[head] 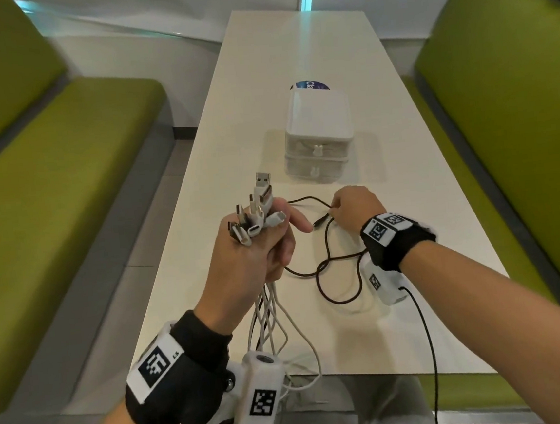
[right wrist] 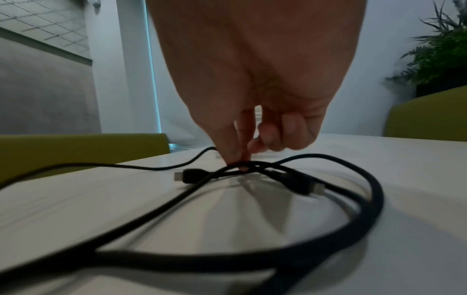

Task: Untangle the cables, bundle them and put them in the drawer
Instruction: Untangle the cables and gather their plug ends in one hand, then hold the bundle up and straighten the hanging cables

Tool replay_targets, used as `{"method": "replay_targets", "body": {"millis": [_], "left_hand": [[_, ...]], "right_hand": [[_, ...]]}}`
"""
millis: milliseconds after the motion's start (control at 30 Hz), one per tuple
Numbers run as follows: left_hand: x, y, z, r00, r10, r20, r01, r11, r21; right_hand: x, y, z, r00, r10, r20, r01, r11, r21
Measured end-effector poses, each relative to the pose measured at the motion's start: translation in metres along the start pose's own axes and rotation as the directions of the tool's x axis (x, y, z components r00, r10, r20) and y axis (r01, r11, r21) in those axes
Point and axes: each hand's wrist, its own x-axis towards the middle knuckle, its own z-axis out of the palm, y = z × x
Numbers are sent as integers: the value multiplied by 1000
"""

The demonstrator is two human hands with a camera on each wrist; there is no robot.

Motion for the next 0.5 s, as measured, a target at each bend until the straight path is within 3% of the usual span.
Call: {"method": "replay_targets", "body": {"millis": [100, 200, 267, 367, 433, 500], "left_hand": [[-3, 3, -1, 1000, -13, -23, 13, 1000, 20], [-5, 5, 0, 998, -37, -58, 38, 999, 14], [-6, 6, 4, 995, -43, -95, 45, 999, 23], [-7, 8, 11, 989, -16, -144, 25, 997, 67], [-9, 8, 15, 984, 29, -174, -11, 994, 107], [-11, 8, 16, 975, 75, -211, -38, 984, 172]], "right_hand": [[-1, -3, -5, 990, -4, -142, 24, 990, 136], [-18, -8, -16, 934, -77, -348, 169, 956, 241], [-36, -14, -25, 901, -105, -421, 279, 883, 377], [-66, -25, -41, 887, -34, -460, 348, 703, 620], [-86, -31, -51, 872, -14, -490, 395, 612, 685], [-106, -39, -59, 854, -38, -518, 440, 584, 682]]}}
